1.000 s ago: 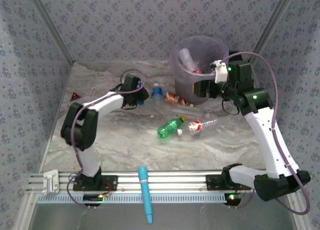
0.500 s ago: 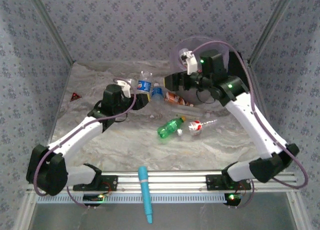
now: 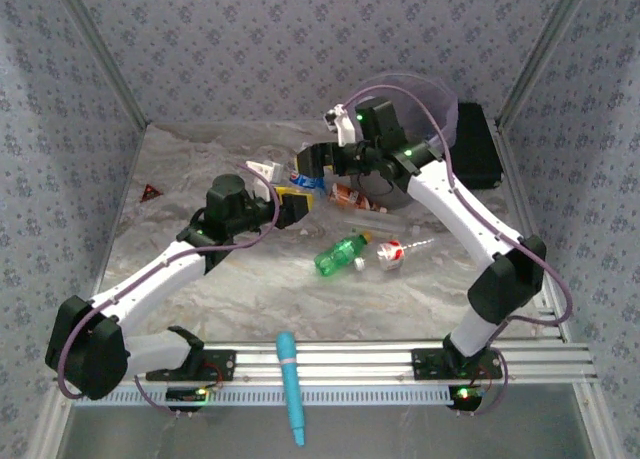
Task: Put the plastic bottles in the bin
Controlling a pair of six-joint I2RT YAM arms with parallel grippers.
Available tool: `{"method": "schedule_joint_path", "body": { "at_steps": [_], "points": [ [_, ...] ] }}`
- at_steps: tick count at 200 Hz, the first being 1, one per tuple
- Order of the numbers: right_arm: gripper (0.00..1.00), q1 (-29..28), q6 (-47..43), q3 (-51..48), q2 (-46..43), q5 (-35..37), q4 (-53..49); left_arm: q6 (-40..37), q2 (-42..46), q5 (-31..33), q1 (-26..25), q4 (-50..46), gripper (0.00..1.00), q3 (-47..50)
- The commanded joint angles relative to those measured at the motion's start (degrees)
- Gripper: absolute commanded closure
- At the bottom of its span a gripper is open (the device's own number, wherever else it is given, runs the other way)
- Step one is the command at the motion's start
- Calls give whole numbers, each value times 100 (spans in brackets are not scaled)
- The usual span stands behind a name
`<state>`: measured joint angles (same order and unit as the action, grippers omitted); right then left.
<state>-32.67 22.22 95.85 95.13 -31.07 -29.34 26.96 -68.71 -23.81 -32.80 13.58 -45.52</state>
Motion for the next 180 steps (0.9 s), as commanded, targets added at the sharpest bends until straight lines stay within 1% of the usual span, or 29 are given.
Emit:
{"method": "schedule_joint_path", "body": {
  "at_steps": [1, 54, 72, 86, 93, 117, 123, 136, 150, 164, 180],
  "points": [
    [12, -44, 147, 173, 66, -181, 243, -147, -79, -168, -77, 316, 64, -122],
    [33, -29, 34, 177, 84, 7, 223, -174, -143, -169, -142, 321, 64, -154],
    [39, -29, -21, 187, 58, 65, 195, -166, -126, -161, -139, 306, 61, -161],
    [44, -21, -66, 220, 21, 96, 169, -212, -115, 4, -196, 44, 55, -281],
    [46, -27, -112, 266, 15, 131, 129, -274, -101, 58, -260, -123, 50, -360],
    [48, 20, -377, 457, -99, 369, -81, -314, 47, 250, -459, -358, 21, -515],
    [49, 44, -464, 530, -162, 455, -144, -299, 107, 330, -498, -409, 16, -526],
    [51, 150, -701, 717, -262, 685, -326, -225, 249, 527, -540, -558, 7, -520],
    [52, 292, -1019, 1042, -349, 1037, -640, -138, 401, 722, -561, -727, 4, -481],
    [52, 484, -1346, 1356, -428, 1466, -916, -37, 517, 950, -561, -978, 3, -436],
    [53, 777, -1565, 1621, -500, 1874, -1007, 22, 585, 1161, -560, -1269, 3, -377]
  ]
}}
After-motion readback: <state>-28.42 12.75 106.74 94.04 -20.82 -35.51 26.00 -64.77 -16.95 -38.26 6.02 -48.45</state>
